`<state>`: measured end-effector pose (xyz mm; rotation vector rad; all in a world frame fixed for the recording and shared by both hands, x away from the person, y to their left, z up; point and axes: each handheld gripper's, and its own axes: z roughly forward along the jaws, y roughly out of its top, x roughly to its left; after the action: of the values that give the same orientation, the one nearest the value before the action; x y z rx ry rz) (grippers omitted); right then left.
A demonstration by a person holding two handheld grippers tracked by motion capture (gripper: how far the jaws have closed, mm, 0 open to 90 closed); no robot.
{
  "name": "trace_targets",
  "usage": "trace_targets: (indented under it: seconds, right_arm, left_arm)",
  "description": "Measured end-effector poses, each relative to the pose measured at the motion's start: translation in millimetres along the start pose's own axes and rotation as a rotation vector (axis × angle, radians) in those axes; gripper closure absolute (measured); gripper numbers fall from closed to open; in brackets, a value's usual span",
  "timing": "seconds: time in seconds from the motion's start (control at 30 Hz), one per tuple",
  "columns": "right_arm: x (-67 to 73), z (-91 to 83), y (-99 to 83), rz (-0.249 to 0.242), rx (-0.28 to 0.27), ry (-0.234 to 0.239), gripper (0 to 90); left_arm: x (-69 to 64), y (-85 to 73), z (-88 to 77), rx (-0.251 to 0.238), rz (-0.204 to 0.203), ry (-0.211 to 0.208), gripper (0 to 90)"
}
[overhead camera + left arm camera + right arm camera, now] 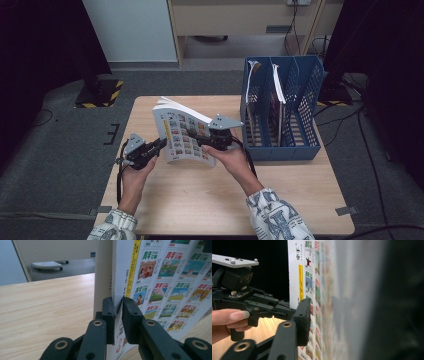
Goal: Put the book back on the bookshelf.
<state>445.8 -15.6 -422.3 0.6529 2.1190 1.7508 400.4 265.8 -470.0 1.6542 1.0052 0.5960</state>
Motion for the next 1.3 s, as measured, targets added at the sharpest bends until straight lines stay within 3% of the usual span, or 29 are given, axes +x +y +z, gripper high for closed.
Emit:
trace_targets:
  seconds: [0.13, 0.47, 0.6, 0.67, 0.8, 1.0, 1.3]
  right_arm:
    - [-0.9, -0.2, -0.1, 0.001, -0.01, -0.013, 69.9]
    - [-0.2, 0.1, -0.1, -0.001, -0.011, -0.027, 72.3]
    - [2.0, -0.4, 0.5, -0.022, -0.006, -0.034, 73.2]
    - [2.9, -0.4, 0.6, -0.025, -0.006, -0.038, 73.4]
    - [3.1, -1.1, 0.5, -0.024, -0.008, -0.048, 73.7]
    - [3.6, -1.7, 0.3, -0.027, -0.01, -0.054, 73.7]
    - [5.4, -1.6, 0.4, -0.039, -0.011, -0.053, 73.5]
  left_arm:
    - [0.1, -0.4, -0.2, -0.001, -0.006, 0.0, 80.2]
    - [0.4, -1.1, 0.4, -0.008, -0.016, 0.001, 78.9]
    - [0.8, -1.5, 1.9, -0.011, -0.034, 0.011, 71.2]
    - [1.4, -1.6, 3.1, -0.011, -0.052, 0.032, 56.3]
    - [6.6, -3.5, 1.9, 0.002, -0.049, 0.071, 42.2]
    - [19.1, -9.5, -2.9, 0.019, -0.065, 0.097, 37.8]
    - [28.1, -19.9, -0.9, 0.09, -0.042, 0.127, 31.8]
